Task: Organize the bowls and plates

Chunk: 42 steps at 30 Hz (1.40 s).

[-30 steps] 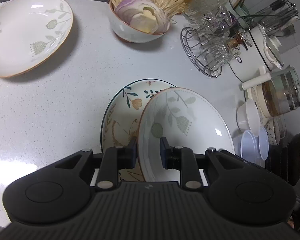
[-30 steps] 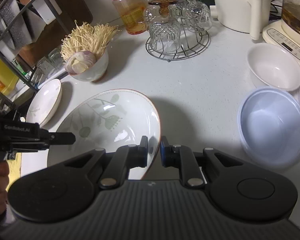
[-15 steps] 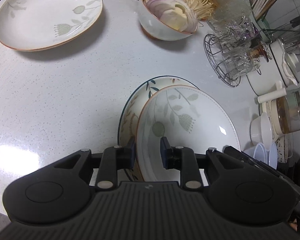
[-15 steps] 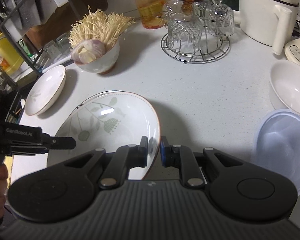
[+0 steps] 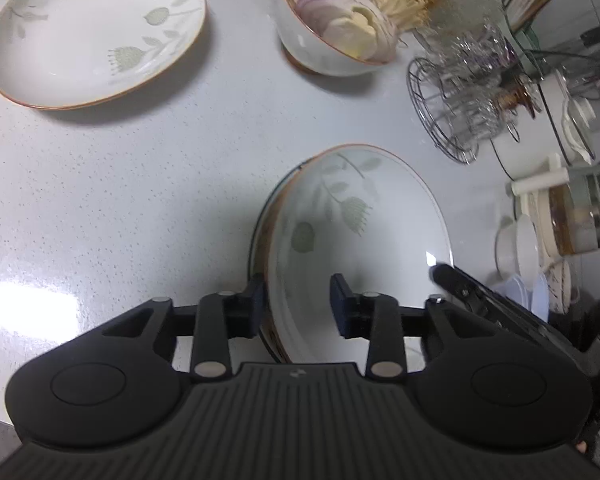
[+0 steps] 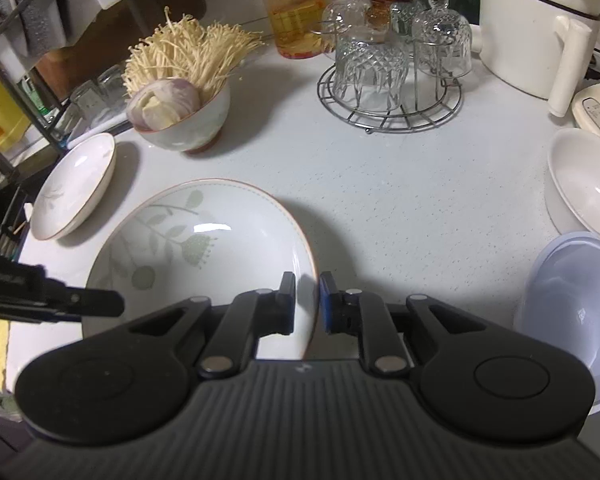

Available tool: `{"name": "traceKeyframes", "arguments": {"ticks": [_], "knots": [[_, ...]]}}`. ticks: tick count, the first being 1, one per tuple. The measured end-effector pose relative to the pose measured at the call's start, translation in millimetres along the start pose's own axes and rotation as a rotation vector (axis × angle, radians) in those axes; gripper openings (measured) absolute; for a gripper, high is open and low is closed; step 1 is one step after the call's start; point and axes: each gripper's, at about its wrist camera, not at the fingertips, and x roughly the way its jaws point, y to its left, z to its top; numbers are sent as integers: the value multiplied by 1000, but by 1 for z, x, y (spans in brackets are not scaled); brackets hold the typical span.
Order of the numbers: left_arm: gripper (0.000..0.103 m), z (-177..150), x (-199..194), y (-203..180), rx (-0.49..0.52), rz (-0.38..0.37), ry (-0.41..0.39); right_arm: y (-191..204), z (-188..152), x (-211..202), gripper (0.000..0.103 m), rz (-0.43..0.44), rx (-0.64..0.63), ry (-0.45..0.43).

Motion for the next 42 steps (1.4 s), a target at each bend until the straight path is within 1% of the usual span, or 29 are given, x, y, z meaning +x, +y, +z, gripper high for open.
{"name": "traceKeyframes", "arguments": {"ticks": [1, 4, 5, 7, 13, 19, 24, 27, 28, 32, 34, 36, 38, 40, 42], "knots": [[44, 0, -1, 0, 7, -5, 18, 0, 0, 0, 17, -13, 7, -7], [46, -1, -4, -3, 44, -3, 39, 0, 2, -4, 17, -36, 40, -32], [49, -1, -6, -5, 61, 8, 43, 0, 2, -7, 17, -43, 56, -41], [58, -3, -14, -8, 111, 23, 27, 0, 2, -15, 17, -69, 83, -65], [59, -3, -39, -19, 214, -3, -13, 8, -5, -43, 17, -106, 124, -122], [59, -9, -86, -36, 350, -10, -118, 28, -6, -87, 17, -101, 163, -217], [59, -15, -130, -48, 442, -19, -202, 52, -3, -126, 17, -85, 134, -296], [59, -19, -153, -56, 471, -22, -249, 63, -3, -151, 17, -85, 128, -361], [59, -20, -160, -60, 478, -9, -262, 64, -4, -158, 17, -80, 133, -375], [60, -30, -184, -72, 481, -8, -324, 66, -5, -185, 17, -57, 126, -431], [60, -41, -193, -83, 513, 11, -372, 64, -6, -197, 17, -37, 120, -440], [60, -53, -201, -96, 537, 25, -420, 63, -9, -211, 17, -48, 87, -445], [60, -64, -208, -105, 523, 13, -435, 62, -13, -225, 17, -44, 51, -462], [60, -77, -212, -114, 516, -7, -449, 57, -18, -236, 17, -19, 34, -463], [60, -90, -213, -123, 516, -2, -459, 51, -24, -244, 17, -12, 25, -462]]}}
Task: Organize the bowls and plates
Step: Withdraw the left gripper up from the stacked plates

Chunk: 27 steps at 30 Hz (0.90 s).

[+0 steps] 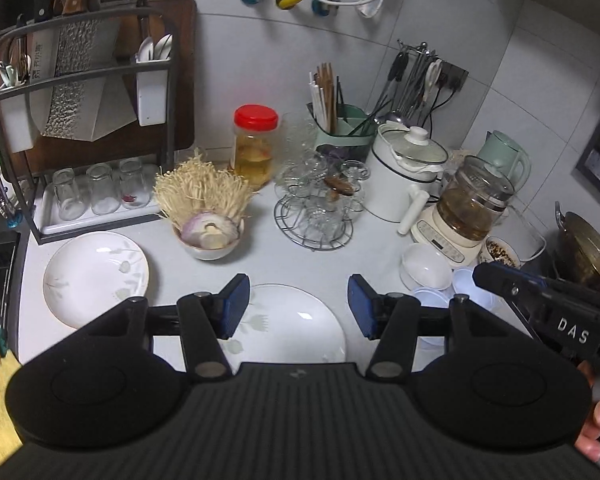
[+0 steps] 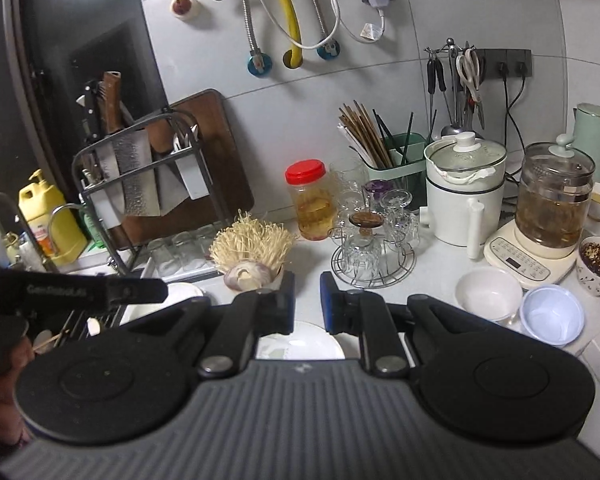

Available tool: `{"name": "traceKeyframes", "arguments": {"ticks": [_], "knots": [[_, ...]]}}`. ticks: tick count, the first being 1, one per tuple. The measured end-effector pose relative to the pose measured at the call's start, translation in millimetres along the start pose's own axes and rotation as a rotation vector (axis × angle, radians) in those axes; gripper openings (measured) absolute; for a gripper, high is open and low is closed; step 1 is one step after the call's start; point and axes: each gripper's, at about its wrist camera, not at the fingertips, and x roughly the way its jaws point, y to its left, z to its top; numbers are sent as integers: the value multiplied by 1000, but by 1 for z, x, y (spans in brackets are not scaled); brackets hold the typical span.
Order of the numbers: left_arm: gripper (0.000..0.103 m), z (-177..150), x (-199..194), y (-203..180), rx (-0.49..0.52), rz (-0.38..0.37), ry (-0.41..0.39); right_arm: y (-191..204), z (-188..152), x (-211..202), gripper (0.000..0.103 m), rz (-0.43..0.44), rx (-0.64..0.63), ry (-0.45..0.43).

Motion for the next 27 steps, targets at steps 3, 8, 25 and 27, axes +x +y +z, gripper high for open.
{"name": "traceKeyframes", "arguments": {"ticks": [3, 8, 25, 27], "knots": [[60, -9, -6, -18, -9, 7, -11, -11, -5, -12, 17, 37, 21, 7], [60, -24, -8, -33, -42, 31, -1, -19, -16, -21, 17, 75, -12, 19], [60, -94, -31, -72, -115, 125, 9, -32, -47, -53, 17, 181, -92, 85], [60, -103, -33, -74, -124, 138, 14, -32, -52, -57, 17, 187, -96, 90]]}}
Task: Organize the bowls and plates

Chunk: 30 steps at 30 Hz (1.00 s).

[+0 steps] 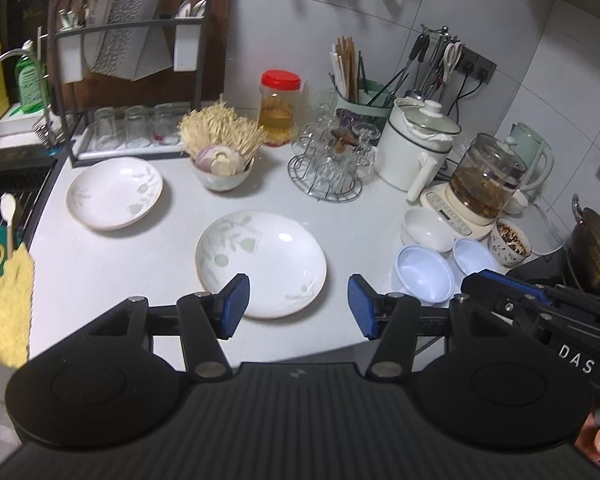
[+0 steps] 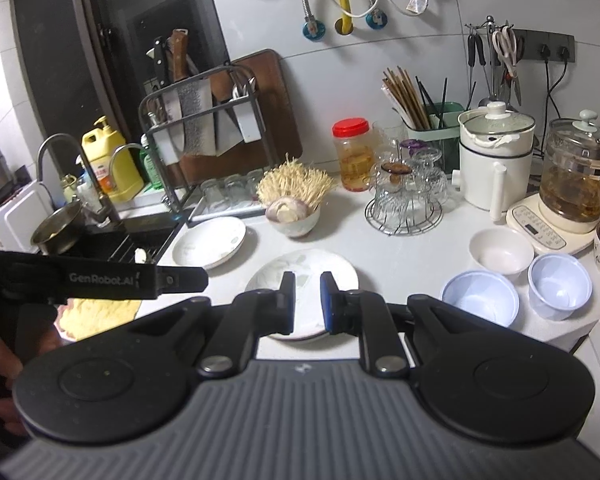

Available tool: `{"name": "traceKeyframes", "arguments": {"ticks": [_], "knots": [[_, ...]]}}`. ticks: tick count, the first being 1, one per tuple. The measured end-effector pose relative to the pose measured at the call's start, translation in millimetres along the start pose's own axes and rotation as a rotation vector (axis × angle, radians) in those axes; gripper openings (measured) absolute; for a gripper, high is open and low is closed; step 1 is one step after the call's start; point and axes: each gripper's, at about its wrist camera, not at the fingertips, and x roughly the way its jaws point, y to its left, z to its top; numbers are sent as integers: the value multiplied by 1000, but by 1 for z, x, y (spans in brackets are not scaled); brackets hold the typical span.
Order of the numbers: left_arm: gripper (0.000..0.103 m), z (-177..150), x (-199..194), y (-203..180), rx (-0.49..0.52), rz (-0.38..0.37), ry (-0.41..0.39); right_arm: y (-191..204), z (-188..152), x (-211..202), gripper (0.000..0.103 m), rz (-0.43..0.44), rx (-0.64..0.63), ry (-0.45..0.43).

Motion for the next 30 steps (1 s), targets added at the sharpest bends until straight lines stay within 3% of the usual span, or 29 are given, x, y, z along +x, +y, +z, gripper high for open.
{"name": "traceKeyframes", "arguments": {"ticks": [11, 22, 30], "knots": [[60, -32, -8, 17, -95, 55, 49, 4, -15, -2, 17, 45, 5, 38], [60, -25, -11, 32, -104, 108, 36, 11, -17, 6, 17, 72, 18, 45], [60, -10, 3, 56, -114, 97, 53, 22, -13, 24, 17, 73, 20, 53]]}}
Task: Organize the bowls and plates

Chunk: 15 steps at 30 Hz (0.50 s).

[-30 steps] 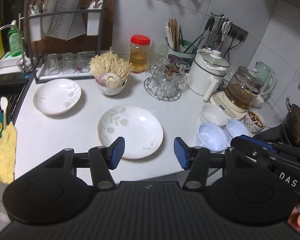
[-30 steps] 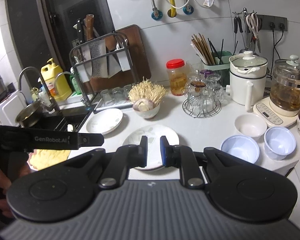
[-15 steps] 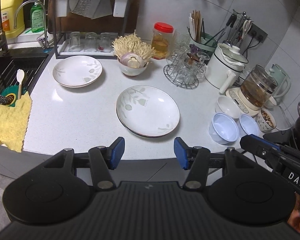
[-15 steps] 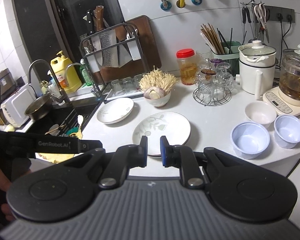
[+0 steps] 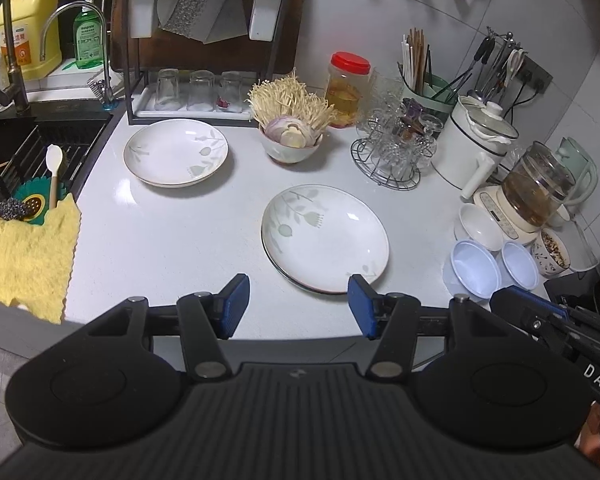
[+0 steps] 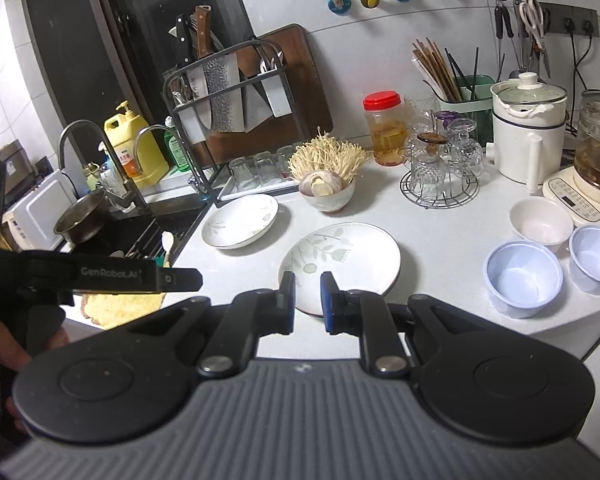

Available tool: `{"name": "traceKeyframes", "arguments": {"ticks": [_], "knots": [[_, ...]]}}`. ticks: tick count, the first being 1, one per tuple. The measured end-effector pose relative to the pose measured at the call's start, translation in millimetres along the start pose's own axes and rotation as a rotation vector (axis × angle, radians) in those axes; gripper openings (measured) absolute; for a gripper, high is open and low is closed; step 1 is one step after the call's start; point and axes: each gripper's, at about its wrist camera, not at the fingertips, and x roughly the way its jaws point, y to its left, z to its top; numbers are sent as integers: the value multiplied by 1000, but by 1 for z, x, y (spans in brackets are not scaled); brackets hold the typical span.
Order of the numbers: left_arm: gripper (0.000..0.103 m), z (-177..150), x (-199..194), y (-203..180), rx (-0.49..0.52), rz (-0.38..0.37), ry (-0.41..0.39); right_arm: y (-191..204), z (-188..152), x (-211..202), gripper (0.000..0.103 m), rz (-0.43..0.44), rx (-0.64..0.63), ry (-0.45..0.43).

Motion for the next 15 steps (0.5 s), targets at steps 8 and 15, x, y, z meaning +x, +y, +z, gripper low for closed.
{"name": "traceKeyframes", "arguments": {"ticks": [8, 15], "knots": [[62, 27, 33, 17, 43, -56, 49, 11, 11, 24, 17, -40, 16, 15], [62, 49, 65, 37, 75, -96, 87, 18, 18, 49, 58, -74, 56, 13]]}}
